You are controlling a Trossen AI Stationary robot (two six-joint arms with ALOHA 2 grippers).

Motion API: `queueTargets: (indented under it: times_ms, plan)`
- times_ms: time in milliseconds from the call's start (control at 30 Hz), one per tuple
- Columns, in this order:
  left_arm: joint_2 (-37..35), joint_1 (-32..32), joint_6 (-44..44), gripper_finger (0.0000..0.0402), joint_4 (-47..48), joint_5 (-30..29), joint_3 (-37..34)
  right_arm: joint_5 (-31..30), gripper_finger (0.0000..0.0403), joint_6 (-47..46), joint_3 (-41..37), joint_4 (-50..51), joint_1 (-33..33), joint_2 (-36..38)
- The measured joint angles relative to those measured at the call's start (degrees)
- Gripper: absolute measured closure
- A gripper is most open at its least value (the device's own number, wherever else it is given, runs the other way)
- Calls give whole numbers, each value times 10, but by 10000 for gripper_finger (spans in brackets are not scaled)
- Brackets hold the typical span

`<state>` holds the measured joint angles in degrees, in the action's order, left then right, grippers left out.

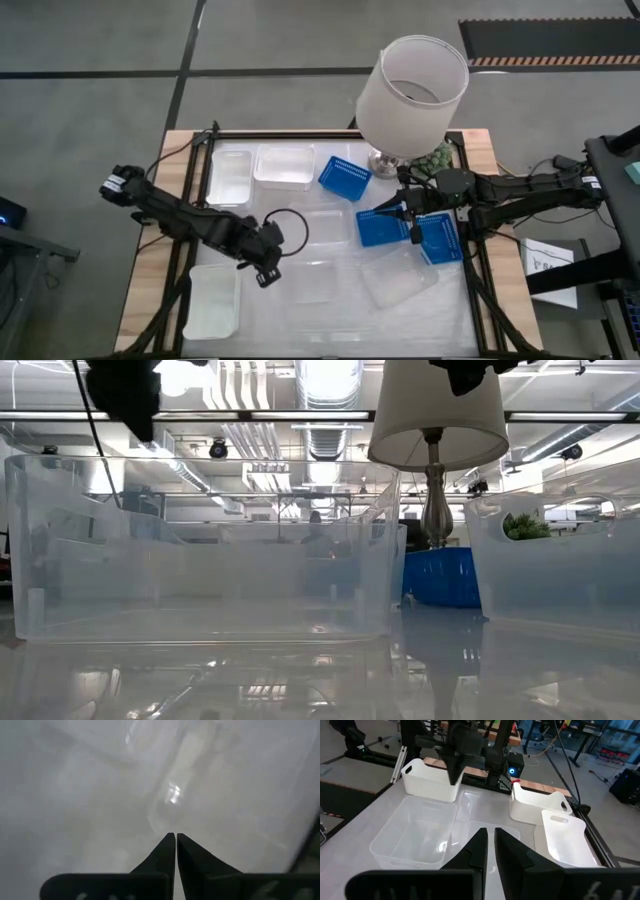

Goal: Stack baskets by color
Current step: Stack the top right white bin on top of the bottom white bin

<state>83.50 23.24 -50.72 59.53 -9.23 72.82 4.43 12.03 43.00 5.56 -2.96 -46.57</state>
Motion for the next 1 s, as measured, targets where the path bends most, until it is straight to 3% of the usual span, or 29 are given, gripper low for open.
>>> queueTargets:
  times_ms: [333, 500, 733, 1000]
  plan:
    - [0, -110, 319, 393, 11, -1, -1, 0, 376, 0, 0, 0, 0, 0]
    - [0, -185, 479, 332, 10, 0, -6, 6, 376, -27, -1, 12, 0, -3]
    - [2, -295, 642, 237, -40, -73, -33, 35, 376, -17, -2, 87, 0, -1]
    - [7, -374, 774, 227, -148, -42, -80, 35, 376, -19, -2, 127, 0, 18]
